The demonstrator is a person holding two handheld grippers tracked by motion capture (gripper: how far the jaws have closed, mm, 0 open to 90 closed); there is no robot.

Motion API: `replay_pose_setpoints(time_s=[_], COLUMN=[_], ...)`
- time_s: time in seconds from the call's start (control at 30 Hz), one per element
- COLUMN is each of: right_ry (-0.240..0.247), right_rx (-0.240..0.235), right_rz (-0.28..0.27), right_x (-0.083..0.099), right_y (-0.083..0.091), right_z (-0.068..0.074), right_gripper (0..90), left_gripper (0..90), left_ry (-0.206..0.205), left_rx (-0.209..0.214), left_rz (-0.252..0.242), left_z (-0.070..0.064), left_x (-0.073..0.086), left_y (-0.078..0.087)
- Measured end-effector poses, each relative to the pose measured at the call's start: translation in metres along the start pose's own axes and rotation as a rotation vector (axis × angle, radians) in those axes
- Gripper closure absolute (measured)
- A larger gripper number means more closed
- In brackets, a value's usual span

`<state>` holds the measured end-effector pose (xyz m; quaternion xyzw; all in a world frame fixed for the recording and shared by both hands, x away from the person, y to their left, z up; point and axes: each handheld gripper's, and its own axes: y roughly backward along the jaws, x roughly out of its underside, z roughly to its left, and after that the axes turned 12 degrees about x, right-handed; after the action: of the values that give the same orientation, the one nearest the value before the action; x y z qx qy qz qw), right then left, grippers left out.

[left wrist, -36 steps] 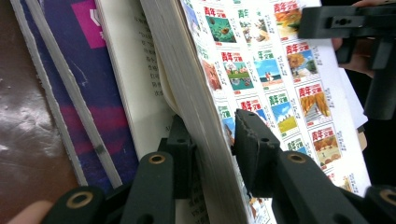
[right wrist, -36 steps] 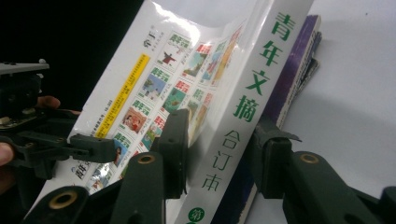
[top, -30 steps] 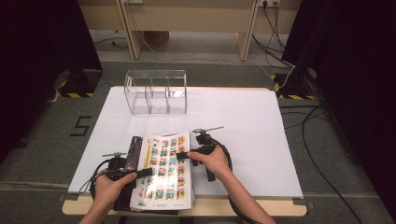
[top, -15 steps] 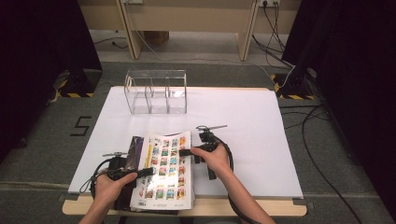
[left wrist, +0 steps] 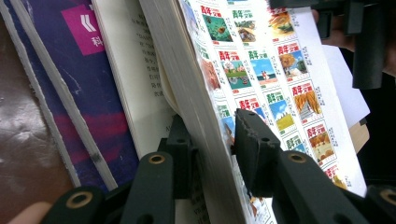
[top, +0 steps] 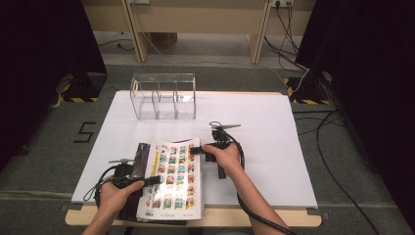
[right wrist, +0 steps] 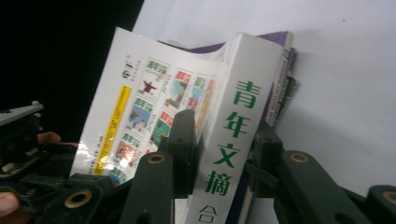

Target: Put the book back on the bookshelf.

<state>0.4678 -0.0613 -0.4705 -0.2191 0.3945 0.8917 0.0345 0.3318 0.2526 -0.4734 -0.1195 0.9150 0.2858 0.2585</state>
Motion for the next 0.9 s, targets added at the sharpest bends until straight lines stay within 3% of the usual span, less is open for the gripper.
replay_pose_setpoints(time_s=[0.17,0.2,0.23,0.3,0.33,0.4,0.43,0.53,0.73,0.9], right_ry=[-0.002,-0.005,-0.005,-0.011,0.002,0.029,0.029,0.099,0.161,0.232], right_rx=[-0.052,-0.067,-0.067,-0.071,-0.058,-0.012,-0.012,0.051,0.091,0.162], right_rz=[-0.025,-0.047,-0.047,-0.082,-0.131,-0.177,-0.177,-0.262,-0.348,-0.430], right_x=[0.000,-0.002,-0.002,-0.004,-0.008,-0.012,-0.012,-0.018,-0.023,-0.030], right_y=[0.010,0.016,0.016,0.027,0.038,0.050,0.050,0.071,0.088,0.095], right_z=[0.006,0.009,0.009,0.015,0.022,0.030,0.030,0.046,0.065,0.088], right_gripper=[70.5,71.8,71.8,73.0,73.8,73.9,73.9,74.0,74.0,74.1], left_gripper=[62.8,57.3,56.6,56.0,52.4,50.1,49.3,47.9,47.0,43.6], left_ry=[0.000,-0.014,-0.014,-0.069,-0.093,-0.111,-0.111,-0.155,-0.194,-0.267], left_rx=[-0.006,-0.036,-0.036,-0.088,-0.100,-0.089,-0.089,-0.071,-0.046,-0.055], left_rz=[-0.018,-0.028,-0.028,-0.054,-0.084,-0.109,-0.109,-0.116,-0.119,-0.139], left_z=[-0.002,-0.002,-0.002,-0.003,-0.006,-0.012,-0.012,-0.022,-0.036,-0.049], left_x=[0.000,-0.001,-0.001,-0.002,-0.005,-0.008,-0.008,-0.015,-0.022,-0.031], left_y=[0.005,0.009,0.009,0.015,0.021,0.024,0.024,0.024,0.017,0.011])
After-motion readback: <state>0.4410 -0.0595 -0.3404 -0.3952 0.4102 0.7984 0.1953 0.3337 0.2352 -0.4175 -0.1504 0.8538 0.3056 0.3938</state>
